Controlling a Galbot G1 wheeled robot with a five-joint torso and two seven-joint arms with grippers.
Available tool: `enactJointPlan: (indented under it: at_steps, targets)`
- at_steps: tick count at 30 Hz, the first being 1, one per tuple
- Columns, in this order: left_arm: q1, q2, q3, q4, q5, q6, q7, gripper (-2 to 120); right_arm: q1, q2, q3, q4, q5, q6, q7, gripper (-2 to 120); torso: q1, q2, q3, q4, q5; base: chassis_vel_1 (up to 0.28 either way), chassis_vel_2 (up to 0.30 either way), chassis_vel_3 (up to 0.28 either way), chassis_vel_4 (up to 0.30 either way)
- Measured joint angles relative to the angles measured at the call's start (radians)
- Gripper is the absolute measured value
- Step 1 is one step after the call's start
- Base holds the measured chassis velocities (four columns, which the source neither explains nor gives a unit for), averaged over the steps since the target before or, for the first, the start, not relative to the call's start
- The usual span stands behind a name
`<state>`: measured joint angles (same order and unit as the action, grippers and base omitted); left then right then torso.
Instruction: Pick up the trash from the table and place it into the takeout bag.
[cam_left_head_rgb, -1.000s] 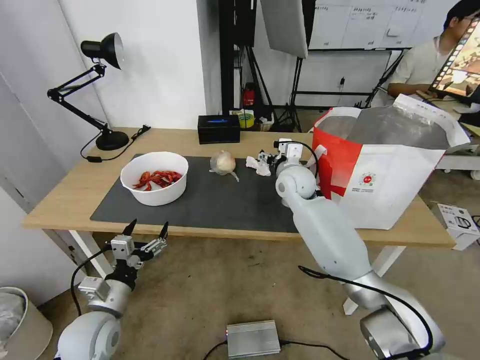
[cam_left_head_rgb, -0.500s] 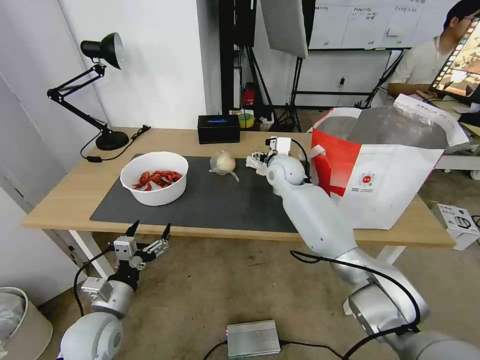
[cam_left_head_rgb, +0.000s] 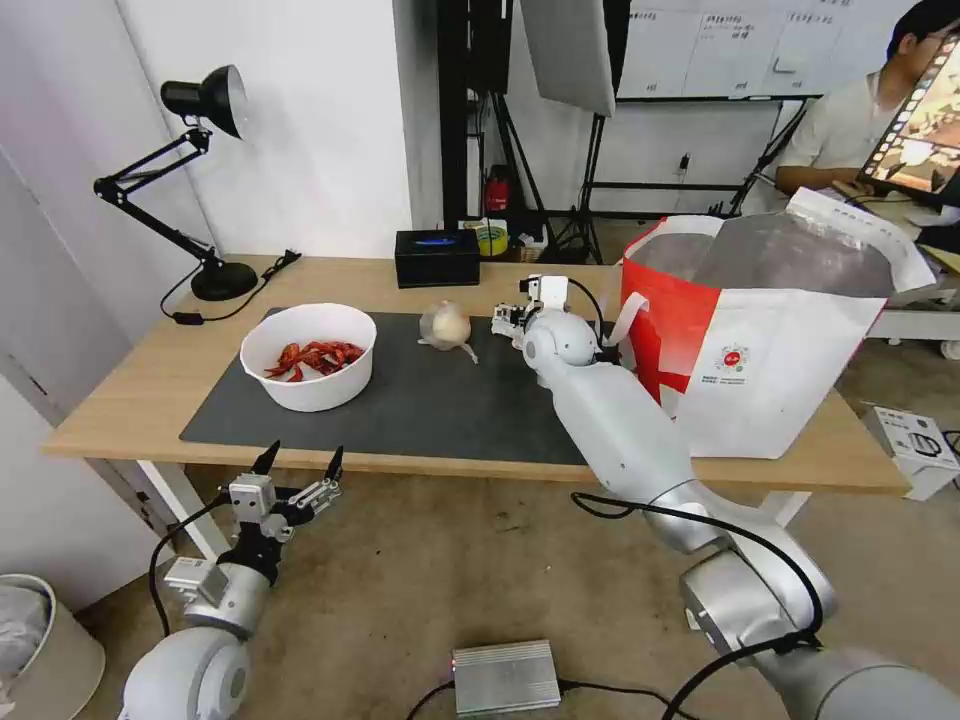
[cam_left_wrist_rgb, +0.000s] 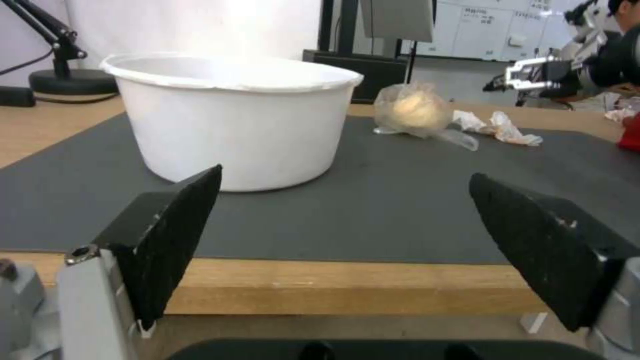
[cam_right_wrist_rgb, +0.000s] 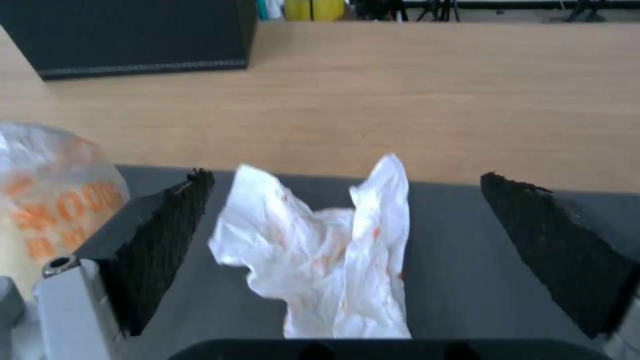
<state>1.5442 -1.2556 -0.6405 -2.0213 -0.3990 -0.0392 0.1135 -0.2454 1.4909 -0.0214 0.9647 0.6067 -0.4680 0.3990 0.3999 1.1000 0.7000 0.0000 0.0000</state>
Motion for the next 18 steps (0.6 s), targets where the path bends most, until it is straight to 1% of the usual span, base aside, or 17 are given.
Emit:
enactJointPlan:
  at_steps: [18]
  targets:
    - [0.009,-0.025,0.006,0.005,0.012,-0.013,0.008,100,-0.004,0.023,0.016,-0.069,-0.036,0.035,-0.036,100,0.0,0.0,0.0,0.0,0.0,0.0,0.0,0.0,0.0]
